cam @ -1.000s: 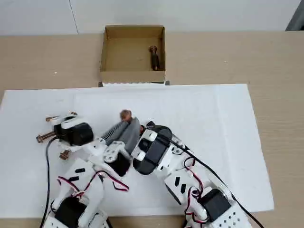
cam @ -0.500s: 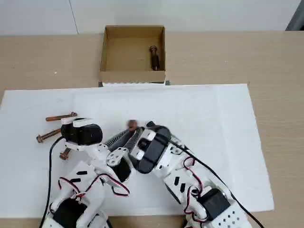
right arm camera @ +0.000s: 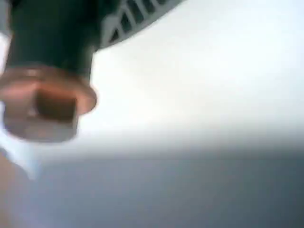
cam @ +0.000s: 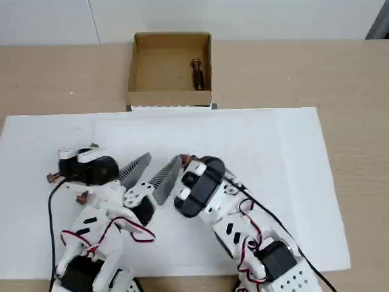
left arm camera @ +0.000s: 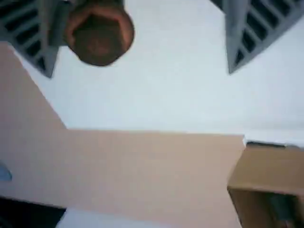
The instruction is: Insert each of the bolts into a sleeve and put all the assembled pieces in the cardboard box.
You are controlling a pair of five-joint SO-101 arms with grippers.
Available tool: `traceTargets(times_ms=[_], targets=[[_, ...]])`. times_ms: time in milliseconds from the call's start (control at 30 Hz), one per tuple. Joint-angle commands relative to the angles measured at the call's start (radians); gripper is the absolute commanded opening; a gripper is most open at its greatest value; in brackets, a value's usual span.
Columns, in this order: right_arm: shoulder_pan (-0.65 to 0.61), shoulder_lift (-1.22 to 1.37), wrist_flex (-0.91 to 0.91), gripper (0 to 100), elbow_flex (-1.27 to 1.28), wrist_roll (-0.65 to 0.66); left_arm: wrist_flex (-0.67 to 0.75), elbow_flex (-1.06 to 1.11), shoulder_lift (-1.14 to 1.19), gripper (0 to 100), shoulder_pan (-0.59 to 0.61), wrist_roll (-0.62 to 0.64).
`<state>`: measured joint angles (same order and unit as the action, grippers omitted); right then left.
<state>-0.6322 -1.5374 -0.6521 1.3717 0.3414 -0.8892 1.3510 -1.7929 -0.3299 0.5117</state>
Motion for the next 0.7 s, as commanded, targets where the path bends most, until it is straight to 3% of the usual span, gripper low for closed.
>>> traceTargets(times_ms=[0,100,233,400,533,667], targets=[[0.065,-0.001,0.025,0.3,-0.066,-0.068,-0.029,-0.079,-0.002,22,0.041,-0.008],[0.111,0.001,-0.001,0.2,-0.066,-0.150,-0.038,-0.085,-0.005,17,0.120,-0.011],[0.150,0.002,-0.088,0.2,-0.086,-0.256,-0.037,-0.076,-0.005,0,0.244,-0.086],[0.156,0.108,-0.173,0.2,-0.239,-0.382,-0.035,0.045,-0.006,1,0.342,-0.186],[0.157,0.341,-0.180,0.2,-0.466,-0.445,-0.034,0.153,-0.006,1,0.370,-0.279],[0.157,0.593,-0.177,0.2,-0.681,-0.450,-0.040,0.177,-0.006,1,0.365,-0.296]])
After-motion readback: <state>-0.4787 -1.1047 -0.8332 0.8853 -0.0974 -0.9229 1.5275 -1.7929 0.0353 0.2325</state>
